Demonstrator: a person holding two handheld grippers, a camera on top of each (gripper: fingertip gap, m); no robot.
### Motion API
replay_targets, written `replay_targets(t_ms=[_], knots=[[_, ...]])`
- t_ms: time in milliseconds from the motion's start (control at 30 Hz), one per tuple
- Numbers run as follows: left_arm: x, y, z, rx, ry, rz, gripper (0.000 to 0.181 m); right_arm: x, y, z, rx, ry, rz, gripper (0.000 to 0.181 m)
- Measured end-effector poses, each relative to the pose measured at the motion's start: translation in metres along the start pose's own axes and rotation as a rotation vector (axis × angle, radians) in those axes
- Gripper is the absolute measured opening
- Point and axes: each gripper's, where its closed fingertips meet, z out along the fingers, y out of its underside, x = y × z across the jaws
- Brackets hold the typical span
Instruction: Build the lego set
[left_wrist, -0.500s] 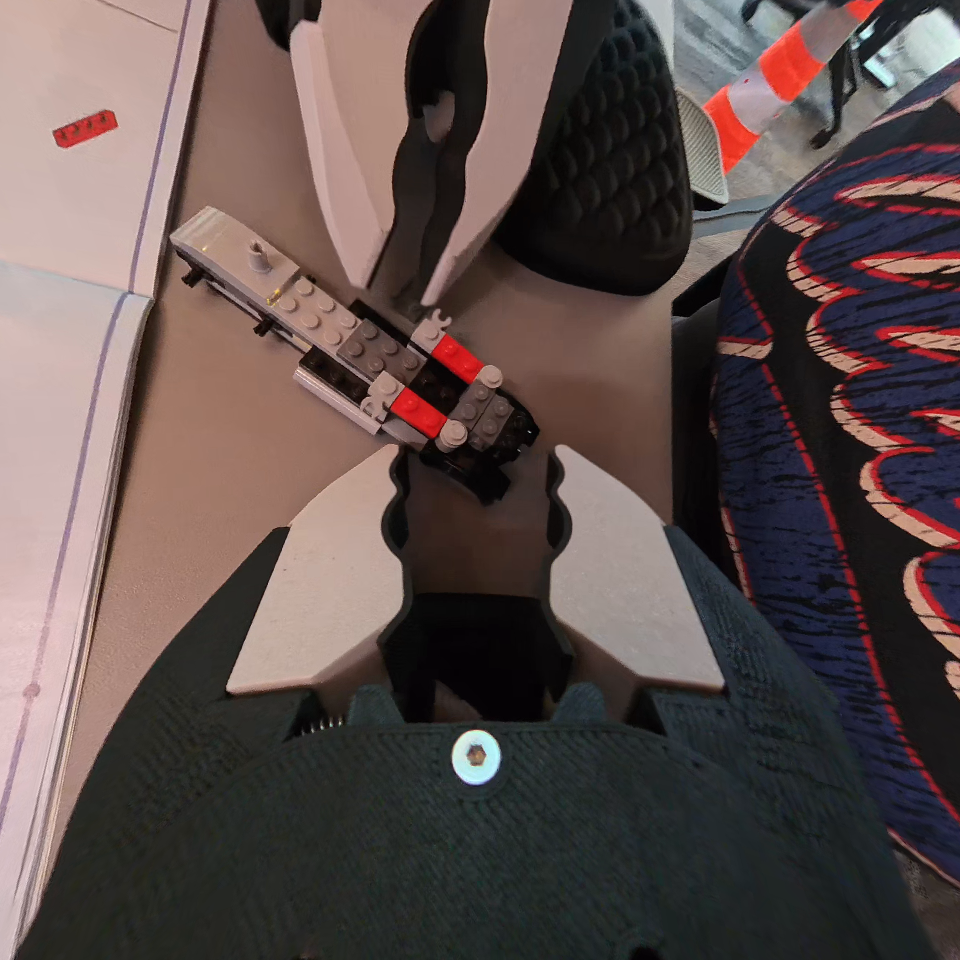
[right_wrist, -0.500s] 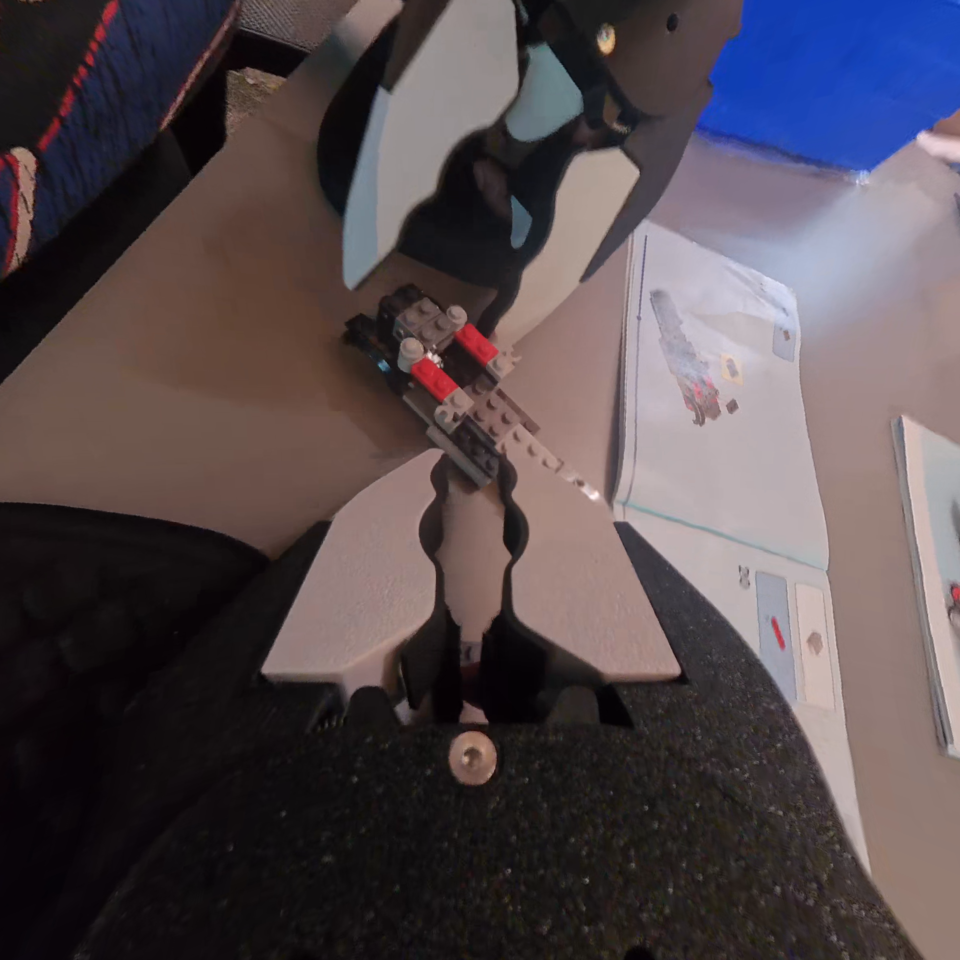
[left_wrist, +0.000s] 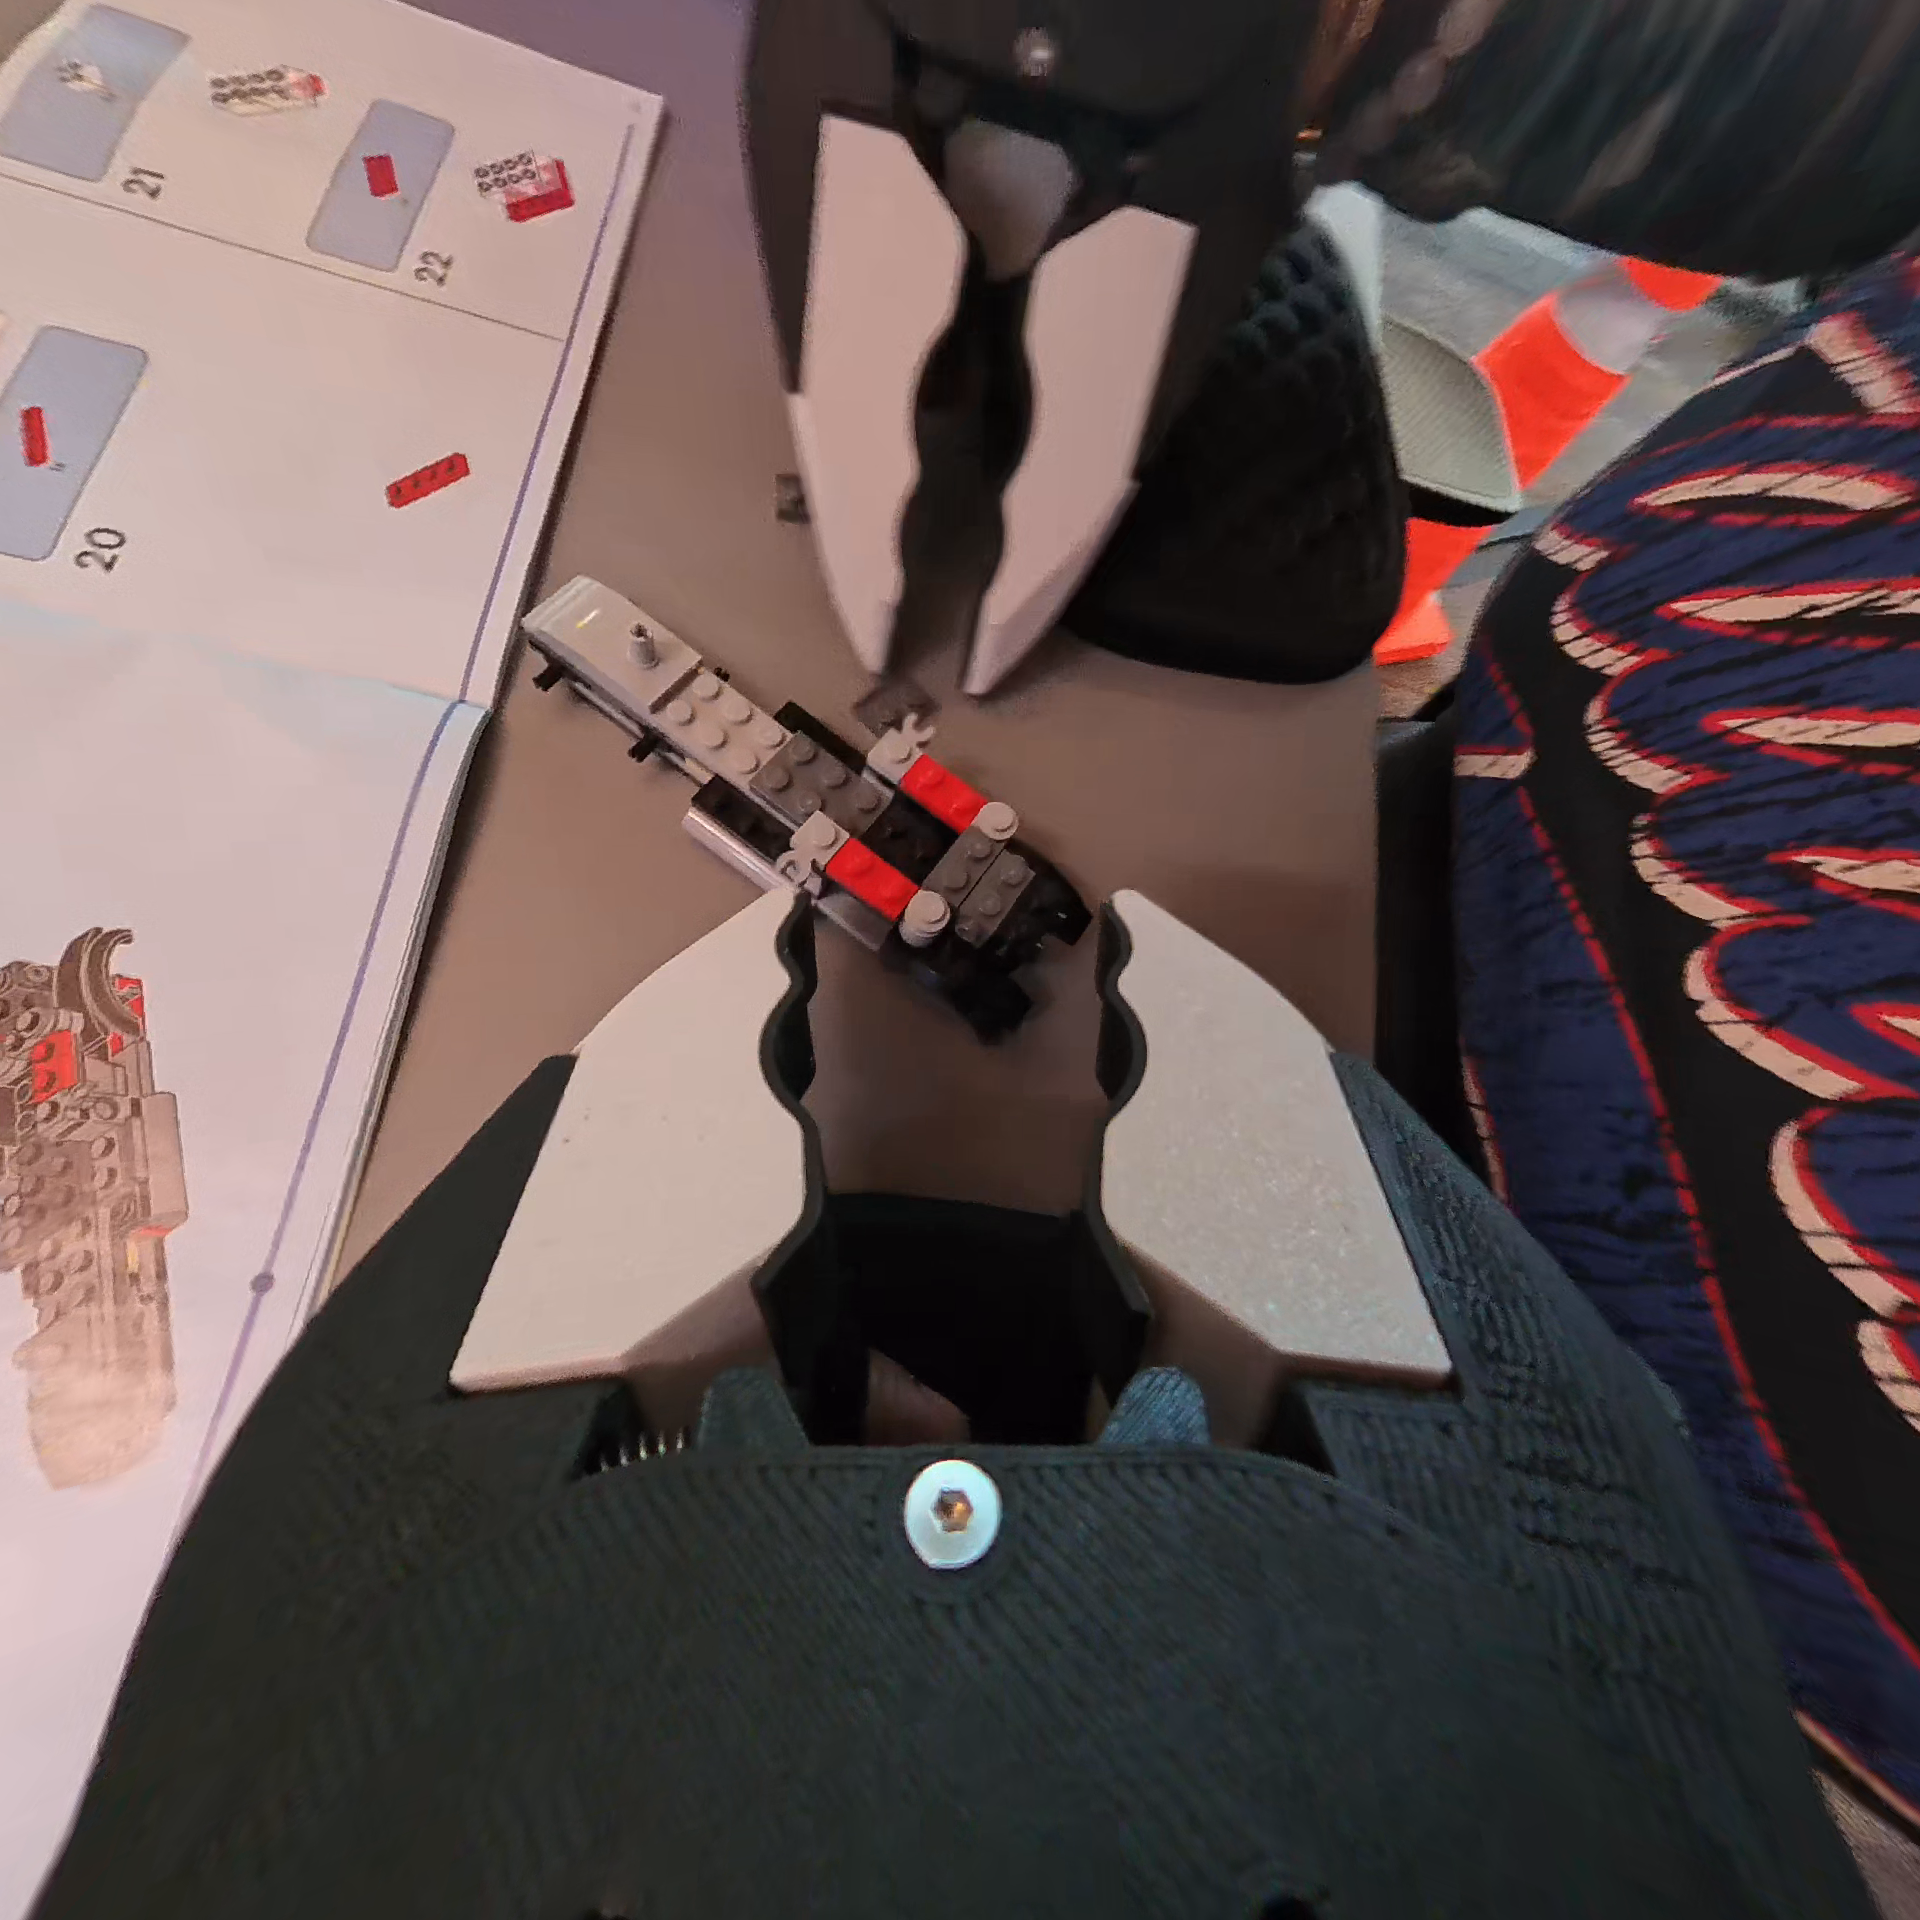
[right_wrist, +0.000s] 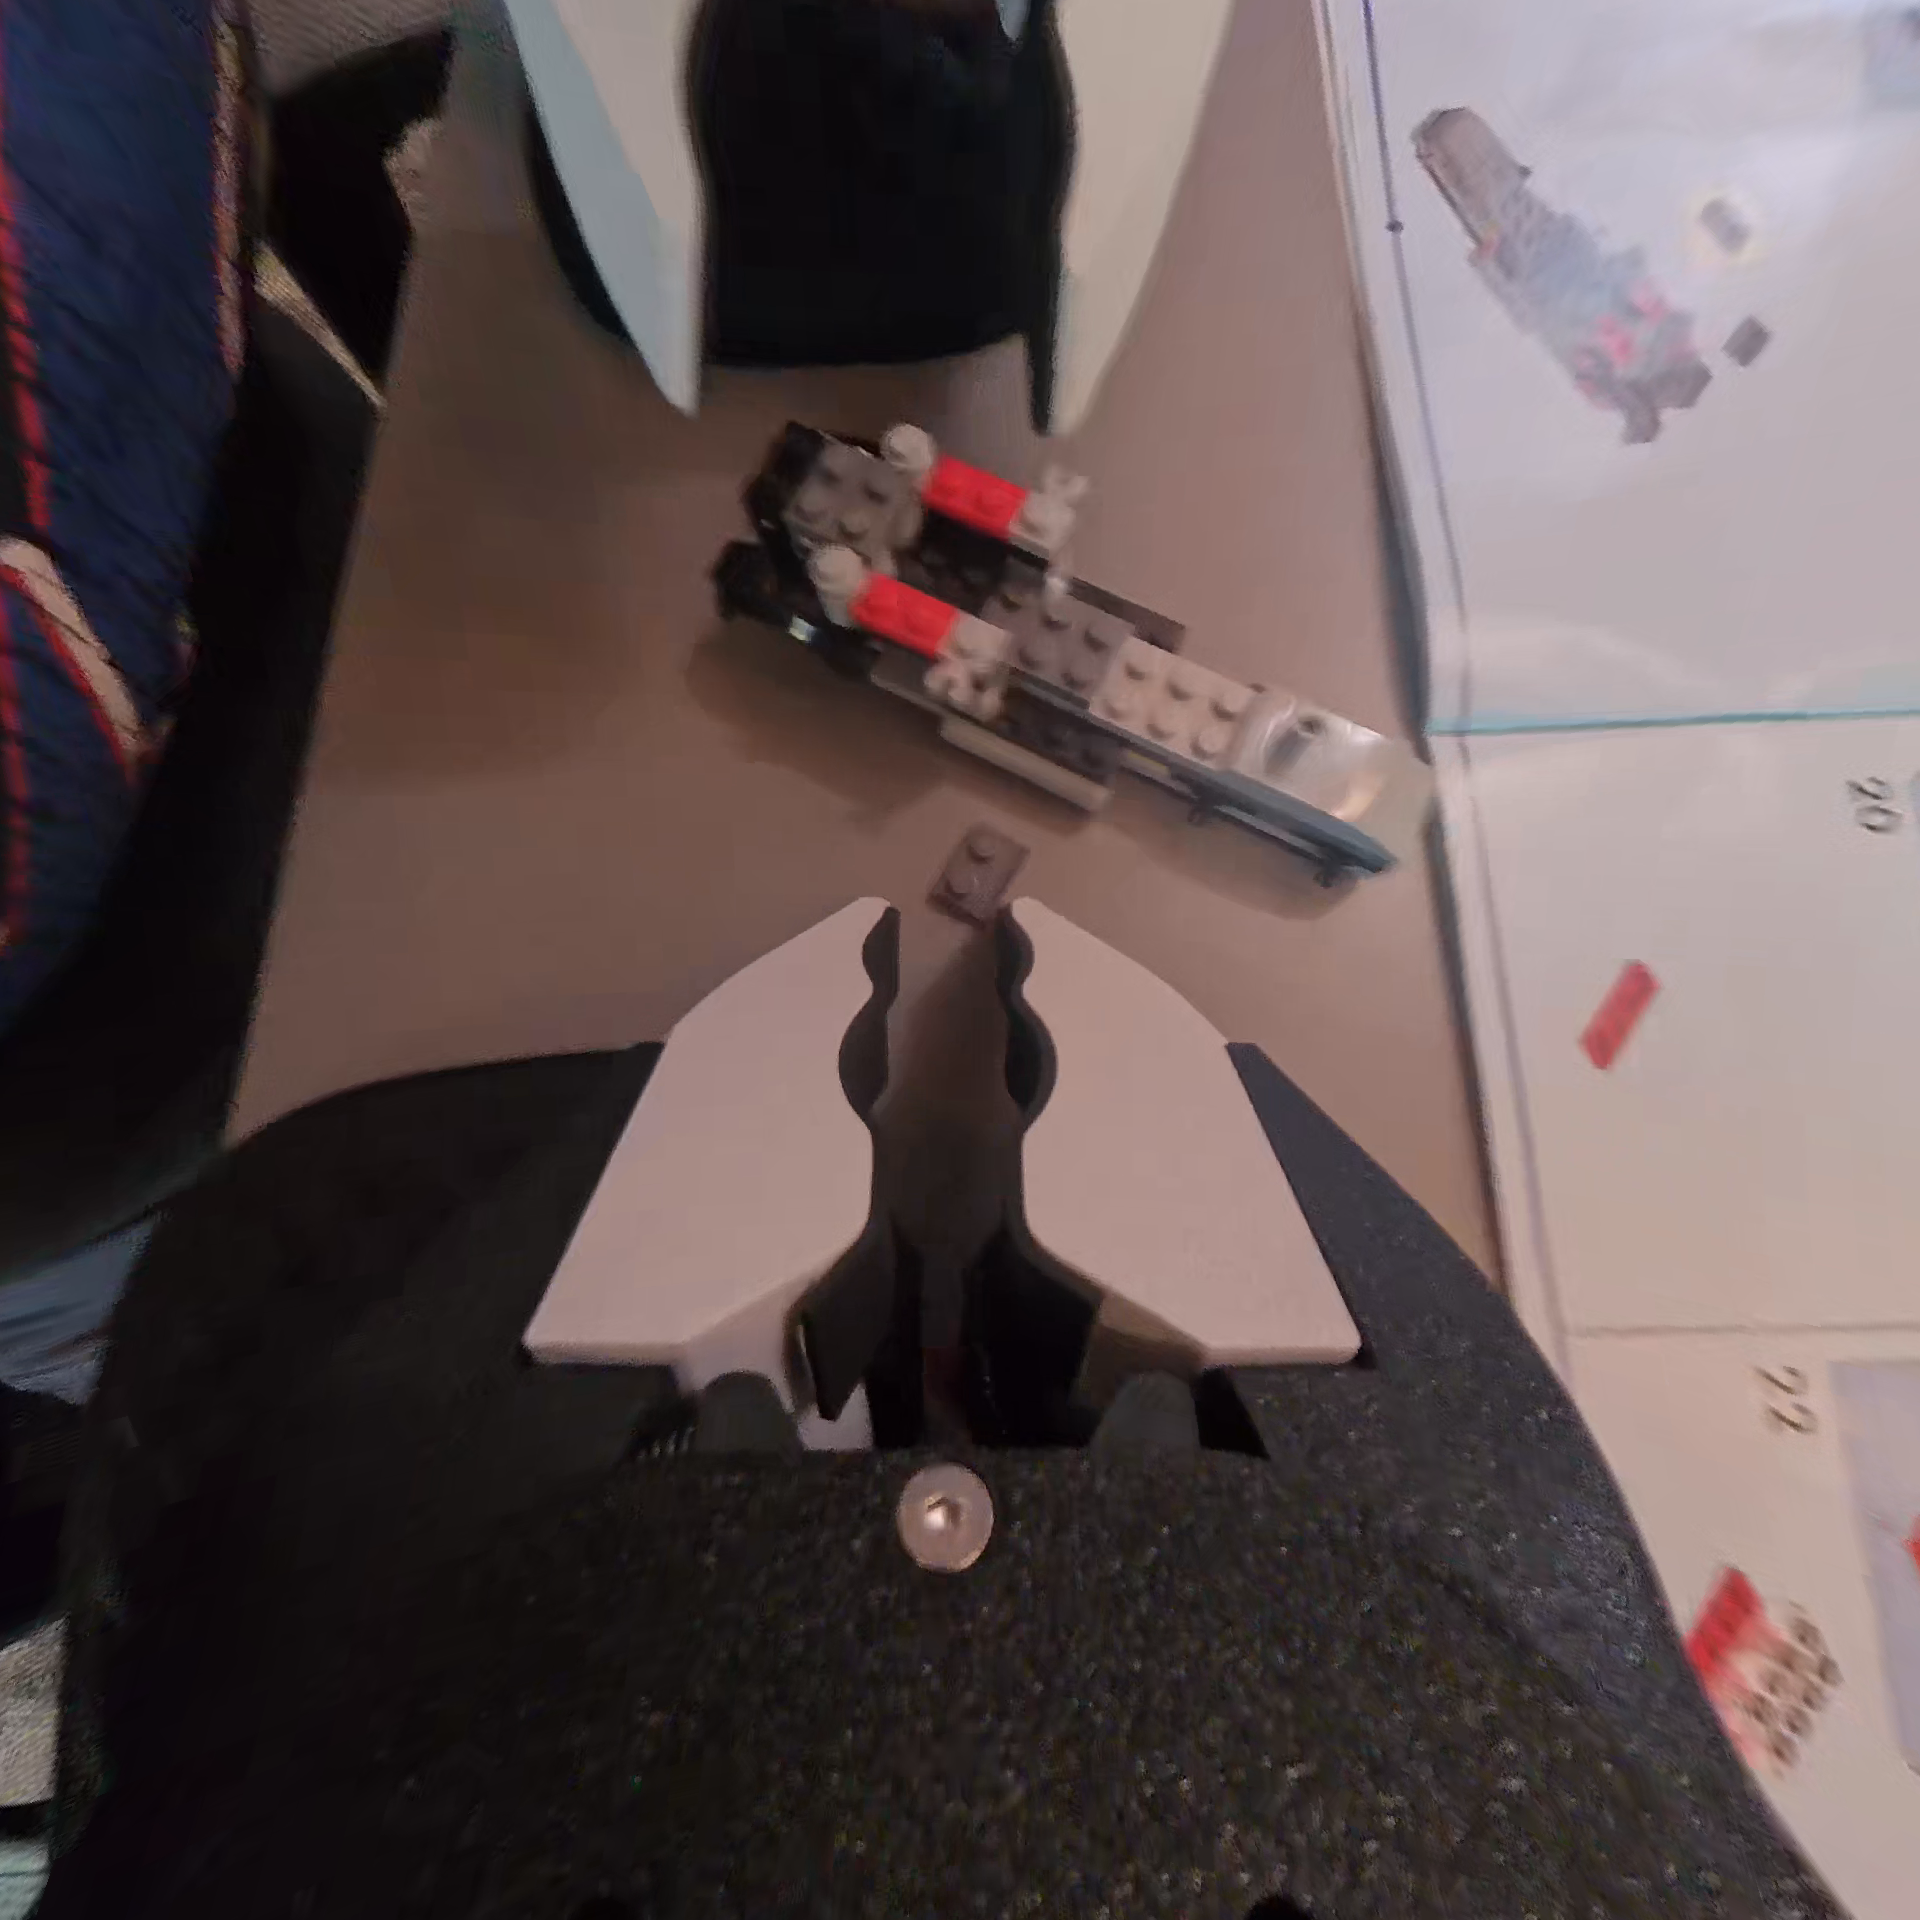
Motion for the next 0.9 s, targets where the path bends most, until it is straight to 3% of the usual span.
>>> replay_targets(t_ms=[100,167,333,467,533,600,700,800,900], knots=[[-0.005,0.004,0.006,-0.020,-0.120,0.011,0.058,-0.012,-0.002,0.001,-0.059,0.050,-0.097,0.017],[-0.001,0.002,0.009,0.001,-0.135,0.010,0.059,-0.020,-0.014,-0.004,0.013,0.010,-0.106,0.020],[0.006,-0.001,0.008,0.051,-0.140,-0.033,0.061,0.002,-0.020,-0.009,0.117,0.015,-0.245,0.024],[0.005,0.002,0.005,0.048,-0.186,-0.046,0.062,0.001,-0.009,0.004,0.041,-0.032,-0.188,0.030],[0.004,0.003,0.006,0.051,-0.193,-0.064,0.066,0.001,-0.012,0.008,0.072,-0.022,-0.176,0.030],[0.000,0.006,0.009,0.028,-0.228,-0.094,0.077,-0.001,-0.012,0.012,0.087,-0.039,-0.166,0.019],[-0.004,0.006,0.016,0.011,-0.301,-0.138,0.081,0.002,-0.013,0.012,0.087,-0.010,-0.163,0.016],[-0.013,0.011,0.022,-0.046,-0.397,-0.136,0.080,0.010,-0.012,0.007,0.063,0.065,-0.164,0.016],[-0.009,0.006,0.028,-0.039,-0.366,-0.160,0.064,0.013,-0.017,-0.008,0.079,0.151,-0.082,0.016]])
